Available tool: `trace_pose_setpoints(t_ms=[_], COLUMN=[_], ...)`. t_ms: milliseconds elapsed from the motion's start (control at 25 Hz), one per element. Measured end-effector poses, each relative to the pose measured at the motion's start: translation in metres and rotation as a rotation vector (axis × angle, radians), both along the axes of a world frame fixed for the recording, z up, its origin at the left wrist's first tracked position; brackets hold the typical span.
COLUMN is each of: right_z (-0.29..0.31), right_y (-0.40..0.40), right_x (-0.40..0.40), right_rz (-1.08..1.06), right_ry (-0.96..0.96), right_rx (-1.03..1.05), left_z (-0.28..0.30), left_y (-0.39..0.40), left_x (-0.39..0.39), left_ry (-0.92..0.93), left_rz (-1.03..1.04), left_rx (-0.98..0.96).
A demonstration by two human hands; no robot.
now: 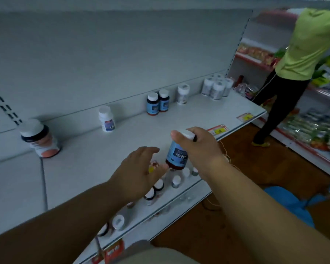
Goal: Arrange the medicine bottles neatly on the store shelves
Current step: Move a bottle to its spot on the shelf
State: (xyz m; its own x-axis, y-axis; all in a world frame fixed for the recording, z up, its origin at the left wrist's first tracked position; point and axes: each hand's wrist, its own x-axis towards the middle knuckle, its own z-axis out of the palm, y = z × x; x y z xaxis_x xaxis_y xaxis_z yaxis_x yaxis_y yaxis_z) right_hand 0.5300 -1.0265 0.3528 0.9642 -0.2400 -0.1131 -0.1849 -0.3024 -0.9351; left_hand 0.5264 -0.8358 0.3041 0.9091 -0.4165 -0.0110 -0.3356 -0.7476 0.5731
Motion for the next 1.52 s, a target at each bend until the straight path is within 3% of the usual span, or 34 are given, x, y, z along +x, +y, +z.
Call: trace_pose_setpoints(t_ms=[240,360,520,1120,1280,1520], right_z=[-0.013,-0.029,-0.043,-0.053,-0.056,-0.065], right_y=[-0.04,-0.043,-0.039,-0.024,-0.037,-0.039], right_x=[0.111,0.17,0.224,0.258,0.231,0.155], right_rz=[0.228,0.393,0.517,0.621,0.548,0.453], right_ry=[-0.134,-0.139,-0.189,-0.26,-0.275,-0.34], right_rx=[-0.267,-0.413,-0.632,-0.657,-0.624,-0.615], left_z=[-0.025,-0.045,-0.065,-0.071,-0.061,-0.044], left_y=[-0.055,-0.075,-0.095,-0.105,-0.095,-0.078], left_x=[0.097,0.138,0.173,0.197,0.183,0.114], left_ry=[-0.036,0.043,0.138,0.082,0.021,-0.13], left_rz=[0.189,0.341,0.464,0.621,0.663,0.561], left_rx=[0.266,0.434,0.518,0.421,0.284,0.175])
